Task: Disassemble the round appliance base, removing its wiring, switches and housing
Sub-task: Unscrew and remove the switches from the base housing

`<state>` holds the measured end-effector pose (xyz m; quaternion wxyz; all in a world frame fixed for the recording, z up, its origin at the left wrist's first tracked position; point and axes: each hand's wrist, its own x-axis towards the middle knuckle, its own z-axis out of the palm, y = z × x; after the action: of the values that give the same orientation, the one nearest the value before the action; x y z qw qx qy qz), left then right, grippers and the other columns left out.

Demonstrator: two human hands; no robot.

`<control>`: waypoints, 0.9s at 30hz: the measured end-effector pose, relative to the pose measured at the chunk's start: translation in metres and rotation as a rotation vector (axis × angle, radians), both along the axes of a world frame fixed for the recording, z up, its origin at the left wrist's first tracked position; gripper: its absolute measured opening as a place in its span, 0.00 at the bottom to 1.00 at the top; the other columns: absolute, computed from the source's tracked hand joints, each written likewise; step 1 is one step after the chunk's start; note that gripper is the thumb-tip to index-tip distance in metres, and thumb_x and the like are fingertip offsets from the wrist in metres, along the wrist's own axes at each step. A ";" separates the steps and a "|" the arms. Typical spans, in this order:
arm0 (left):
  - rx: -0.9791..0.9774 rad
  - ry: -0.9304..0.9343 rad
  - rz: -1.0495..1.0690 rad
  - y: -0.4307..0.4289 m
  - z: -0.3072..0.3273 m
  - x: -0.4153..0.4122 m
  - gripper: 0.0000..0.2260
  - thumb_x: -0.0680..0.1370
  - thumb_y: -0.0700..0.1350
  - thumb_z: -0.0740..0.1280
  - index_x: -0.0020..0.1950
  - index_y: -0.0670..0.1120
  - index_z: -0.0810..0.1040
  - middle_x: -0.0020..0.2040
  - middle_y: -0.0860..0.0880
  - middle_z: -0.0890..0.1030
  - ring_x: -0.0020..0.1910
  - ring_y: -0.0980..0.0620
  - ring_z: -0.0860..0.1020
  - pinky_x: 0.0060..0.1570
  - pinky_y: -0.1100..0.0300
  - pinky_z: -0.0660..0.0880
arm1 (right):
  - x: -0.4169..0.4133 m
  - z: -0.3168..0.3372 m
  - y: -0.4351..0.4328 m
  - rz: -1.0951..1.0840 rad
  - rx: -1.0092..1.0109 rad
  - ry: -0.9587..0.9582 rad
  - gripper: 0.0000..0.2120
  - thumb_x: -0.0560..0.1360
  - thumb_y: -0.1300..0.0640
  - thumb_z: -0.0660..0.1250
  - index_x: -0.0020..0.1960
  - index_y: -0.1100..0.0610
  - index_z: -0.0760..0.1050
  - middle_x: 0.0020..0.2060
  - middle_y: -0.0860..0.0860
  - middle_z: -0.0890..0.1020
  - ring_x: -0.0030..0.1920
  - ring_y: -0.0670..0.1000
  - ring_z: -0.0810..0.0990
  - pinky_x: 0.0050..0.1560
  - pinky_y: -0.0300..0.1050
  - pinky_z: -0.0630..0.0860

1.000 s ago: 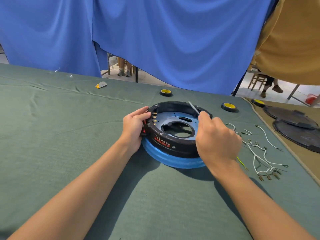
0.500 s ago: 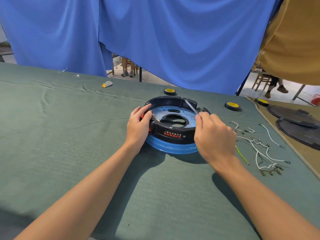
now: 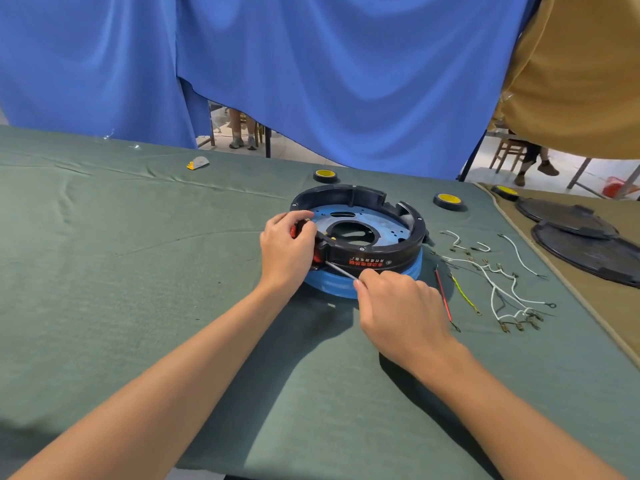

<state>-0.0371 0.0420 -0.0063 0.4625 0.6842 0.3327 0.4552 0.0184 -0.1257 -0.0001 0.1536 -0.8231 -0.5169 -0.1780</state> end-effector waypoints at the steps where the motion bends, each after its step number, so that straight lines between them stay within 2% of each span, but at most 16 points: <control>1: 0.045 0.033 -0.015 0.003 0.001 0.000 0.10 0.78 0.43 0.63 0.51 0.55 0.81 0.66 0.47 0.75 0.68 0.49 0.69 0.68 0.51 0.66 | 0.000 0.001 0.000 0.003 -0.009 0.001 0.12 0.81 0.49 0.54 0.41 0.51 0.61 0.37 0.52 0.78 0.38 0.63 0.78 0.33 0.48 0.63; 3: 0.092 0.056 -0.062 0.008 0.002 -0.002 0.12 0.78 0.41 0.62 0.52 0.53 0.83 0.72 0.48 0.69 0.72 0.53 0.64 0.71 0.53 0.62 | 0.000 0.004 0.001 0.000 -0.025 -0.015 0.11 0.81 0.50 0.54 0.41 0.51 0.61 0.38 0.52 0.79 0.39 0.63 0.78 0.33 0.48 0.62; 7: 0.078 0.018 -0.142 0.013 -0.005 -0.004 0.12 0.79 0.43 0.61 0.53 0.54 0.84 0.75 0.54 0.66 0.65 0.68 0.64 0.66 0.63 0.63 | -0.008 0.011 0.005 -0.030 -0.050 -0.053 0.09 0.78 0.54 0.59 0.40 0.52 0.63 0.38 0.53 0.80 0.38 0.62 0.79 0.32 0.47 0.59; 13: 0.073 -0.008 -0.150 0.017 -0.008 -0.004 0.13 0.79 0.43 0.62 0.53 0.56 0.84 0.75 0.54 0.66 0.69 0.66 0.65 0.68 0.61 0.63 | -0.020 0.023 0.006 -0.038 -0.124 -0.099 0.08 0.76 0.56 0.60 0.39 0.53 0.63 0.38 0.54 0.80 0.39 0.61 0.80 0.27 0.44 0.48; 16: 0.083 -0.004 -0.151 0.017 -0.009 -0.003 0.13 0.79 0.44 0.62 0.54 0.57 0.83 0.76 0.54 0.66 0.69 0.64 0.65 0.68 0.61 0.65 | -0.023 0.029 0.007 -0.030 -0.149 -0.104 0.08 0.74 0.58 0.60 0.38 0.54 0.61 0.38 0.54 0.79 0.40 0.61 0.80 0.27 0.44 0.48; 19: 0.082 -0.001 -0.155 0.017 -0.010 -0.003 0.13 0.79 0.45 0.62 0.54 0.58 0.83 0.76 0.54 0.65 0.64 0.69 0.67 0.66 0.63 0.66 | -0.026 0.034 0.010 -0.027 -0.147 -0.129 0.16 0.73 0.59 0.60 0.33 0.55 0.55 0.34 0.52 0.74 0.39 0.60 0.79 0.28 0.44 0.49; 21: 0.083 0.007 -0.158 0.017 -0.011 -0.002 0.13 0.79 0.45 0.62 0.54 0.59 0.83 0.76 0.55 0.65 0.56 0.78 0.68 0.58 0.71 0.66 | -0.028 0.038 0.011 -0.004 -0.145 -0.167 0.19 0.73 0.60 0.61 0.32 0.53 0.52 0.31 0.52 0.71 0.35 0.59 0.75 0.28 0.43 0.52; 23: 0.081 0.008 -0.155 0.017 -0.011 -0.001 0.13 0.79 0.44 0.62 0.54 0.59 0.82 0.76 0.54 0.65 0.51 0.83 0.67 0.51 0.79 0.65 | -0.027 0.044 0.013 0.024 -0.158 -0.186 0.19 0.72 0.59 0.62 0.32 0.54 0.52 0.27 0.52 0.65 0.31 0.56 0.66 0.30 0.44 0.55; 24: 0.080 0.004 -0.154 0.017 -0.011 -0.001 0.13 0.79 0.44 0.62 0.54 0.59 0.82 0.76 0.53 0.65 0.51 0.82 0.68 0.51 0.79 0.65 | -0.024 0.047 0.013 0.032 -0.173 -0.173 0.19 0.72 0.58 0.62 0.32 0.54 0.53 0.27 0.51 0.61 0.29 0.54 0.63 0.30 0.45 0.56; 26: 0.075 -0.004 -0.151 0.017 -0.012 -0.002 0.13 0.78 0.45 0.62 0.54 0.59 0.82 0.76 0.54 0.65 0.54 0.78 0.69 0.60 0.69 0.69 | -0.012 0.050 0.015 0.038 -0.209 -0.119 0.16 0.73 0.57 0.61 0.32 0.53 0.57 0.28 0.50 0.60 0.27 0.53 0.59 0.32 0.46 0.59; 27: 0.070 -0.009 -0.153 0.017 -0.012 -0.002 0.13 0.78 0.45 0.61 0.55 0.59 0.82 0.76 0.54 0.65 0.52 0.78 0.70 0.59 0.64 0.70 | -0.005 0.050 0.015 0.048 -0.220 -0.103 0.13 0.75 0.56 0.60 0.33 0.53 0.61 0.29 0.50 0.61 0.28 0.53 0.61 0.33 0.47 0.60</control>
<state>-0.0391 0.0589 -0.0181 0.4733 0.7212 0.2613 0.4331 0.0139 -0.1107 0.0497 0.0401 -0.8122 -0.5601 -0.1583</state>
